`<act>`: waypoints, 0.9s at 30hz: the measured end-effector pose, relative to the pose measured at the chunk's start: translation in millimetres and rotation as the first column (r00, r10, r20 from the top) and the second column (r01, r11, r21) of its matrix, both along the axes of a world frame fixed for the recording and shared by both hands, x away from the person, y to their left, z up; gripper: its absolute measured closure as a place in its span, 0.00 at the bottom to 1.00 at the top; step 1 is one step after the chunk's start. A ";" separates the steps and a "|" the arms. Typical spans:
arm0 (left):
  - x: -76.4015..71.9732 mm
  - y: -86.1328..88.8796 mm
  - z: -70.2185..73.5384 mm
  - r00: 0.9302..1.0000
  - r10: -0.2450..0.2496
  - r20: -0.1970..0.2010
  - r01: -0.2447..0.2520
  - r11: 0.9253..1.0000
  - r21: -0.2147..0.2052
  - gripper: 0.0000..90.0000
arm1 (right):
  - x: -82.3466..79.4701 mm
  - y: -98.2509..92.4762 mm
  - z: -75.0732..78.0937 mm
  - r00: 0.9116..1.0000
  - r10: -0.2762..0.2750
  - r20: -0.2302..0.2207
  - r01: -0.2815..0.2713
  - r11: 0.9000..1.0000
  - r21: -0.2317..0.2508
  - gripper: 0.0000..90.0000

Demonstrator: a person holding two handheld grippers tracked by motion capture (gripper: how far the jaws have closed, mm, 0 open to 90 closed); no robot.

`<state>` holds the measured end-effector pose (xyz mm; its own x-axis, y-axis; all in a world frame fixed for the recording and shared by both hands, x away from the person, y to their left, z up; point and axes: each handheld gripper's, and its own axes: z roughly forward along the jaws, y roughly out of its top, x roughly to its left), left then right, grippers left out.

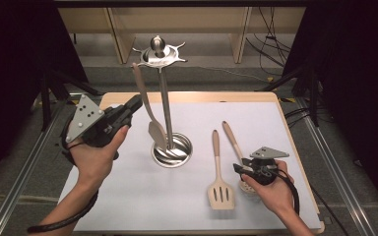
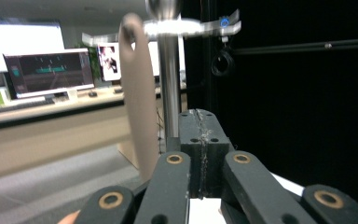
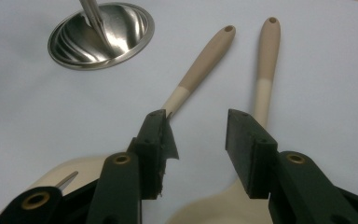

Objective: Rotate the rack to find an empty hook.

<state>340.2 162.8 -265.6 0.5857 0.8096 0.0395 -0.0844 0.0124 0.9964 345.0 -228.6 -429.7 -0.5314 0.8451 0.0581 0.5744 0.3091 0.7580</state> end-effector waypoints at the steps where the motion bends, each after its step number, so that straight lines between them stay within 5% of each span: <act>1: 1.3 -1.6 2.5 1.000 0.002 0.003 -0.002 1.000 -0.006 0.99 | 0.4 -0.1 -0.3 1.000 0.003 0.001 -0.003 1.000 -0.004 0.66; 12: 20.9 -9.4 32.4 0.995 0.078 0.058 -0.077 0.997 -0.017 0.99 | 0.7 -0.2 0.2 1.000 0.006 0.005 -0.006 1.000 -0.001 0.66; 27: 29.0 -12.5 35.5 0.992 0.104 0.069 -0.104 0.995 -0.006 0.99 | 1.0 -0.9 -1.0 1.000 0.015 0.014 -0.014 1.000 -0.013 0.66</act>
